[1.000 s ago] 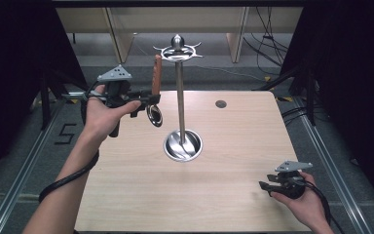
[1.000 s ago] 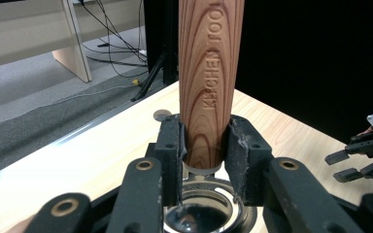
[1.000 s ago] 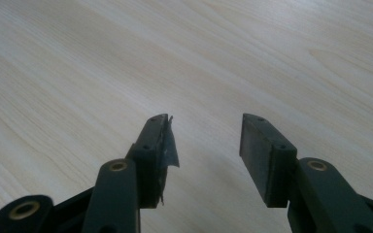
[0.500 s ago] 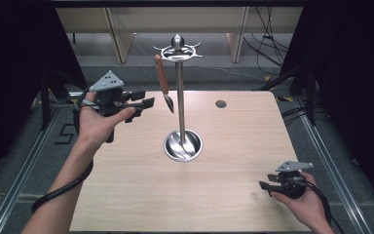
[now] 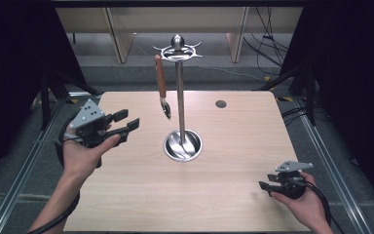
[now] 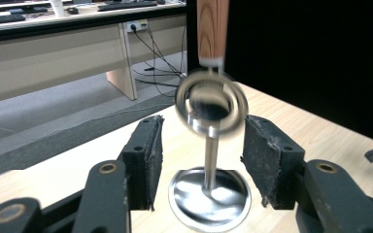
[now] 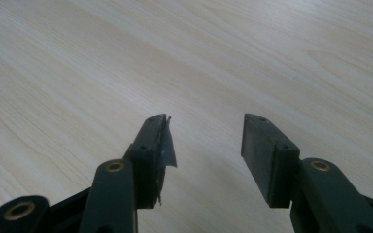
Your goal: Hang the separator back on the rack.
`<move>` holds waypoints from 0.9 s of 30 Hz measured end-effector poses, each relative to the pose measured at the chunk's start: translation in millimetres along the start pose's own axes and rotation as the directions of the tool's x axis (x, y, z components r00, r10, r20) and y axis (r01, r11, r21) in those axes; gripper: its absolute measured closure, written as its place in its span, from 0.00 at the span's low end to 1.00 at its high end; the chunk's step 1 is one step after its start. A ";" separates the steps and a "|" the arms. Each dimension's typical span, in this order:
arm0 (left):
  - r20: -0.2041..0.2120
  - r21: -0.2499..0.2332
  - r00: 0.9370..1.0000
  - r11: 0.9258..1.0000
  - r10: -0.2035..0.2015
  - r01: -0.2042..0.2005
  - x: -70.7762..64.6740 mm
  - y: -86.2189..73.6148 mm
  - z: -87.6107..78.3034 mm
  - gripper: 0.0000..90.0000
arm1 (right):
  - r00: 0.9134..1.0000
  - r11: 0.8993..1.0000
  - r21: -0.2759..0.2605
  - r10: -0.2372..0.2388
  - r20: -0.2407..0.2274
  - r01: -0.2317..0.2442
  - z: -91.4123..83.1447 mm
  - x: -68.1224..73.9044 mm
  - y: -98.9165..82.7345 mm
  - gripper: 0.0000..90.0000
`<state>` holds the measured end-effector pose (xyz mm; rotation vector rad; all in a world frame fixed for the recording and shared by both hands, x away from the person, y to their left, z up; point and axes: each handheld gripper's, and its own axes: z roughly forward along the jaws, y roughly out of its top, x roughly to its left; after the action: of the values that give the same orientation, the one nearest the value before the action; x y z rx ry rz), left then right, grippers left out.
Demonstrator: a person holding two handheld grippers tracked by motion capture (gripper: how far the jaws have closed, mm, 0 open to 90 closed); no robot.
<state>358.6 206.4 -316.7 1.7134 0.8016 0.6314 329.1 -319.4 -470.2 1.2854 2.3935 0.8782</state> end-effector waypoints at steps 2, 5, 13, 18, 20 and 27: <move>-0.009 0.006 1.000 1.000 0.003 -0.003 -0.9 -6.1 -2.8 0.54 | 1.000 0.998 -0.058 0.007 0.013 -0.007 4.8 1.1 -1.5 0.59; -0.020 0.017 1.000 1.000 -0.002 0.003 -2.9 -20.2 -8.4 0.53 | 1.000 0.998 -0.058 -0.005 0.012 0.005 5.2 0.3 -1.5 0.59; -0.047 0.032 0.998 0.999 -0.043 0.044 -18.0 -71.1 -11.0 0.54 | 1.000 0.999 -0.021 0.028 0.003 -0.028 2.4 2.5 -0.7 0.58; -0.056 0.067 0.997 0.996 -0.061 0.064 -24.3 -96.5 -6.4 0.54 | 1.000 0.999 -0.034 0.002 0.010 -0.002 3.6 0.9 -1.3 0.58; -0.054 0.080 0.995 0.993 -0.079 0.083 -27.4 -107.7 -3.4 0.54 | 1.000 0.999 -0.023 0.031 -0.001 -0.031 2.5 2.3 -0.8 0.58; -0.040 0.129 0.996 0.988 -0.077 0.082 -41.0 -130.1 5.6 0.54 | 1.000 1.000 -0.012 0.013 0.005 -0.013 1.6 1.5 -0.4 0.58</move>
<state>311.1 195.0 -444.2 1.7829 0.9486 0.5662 328.8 -317.7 -471.6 1.2992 2.3749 0.8905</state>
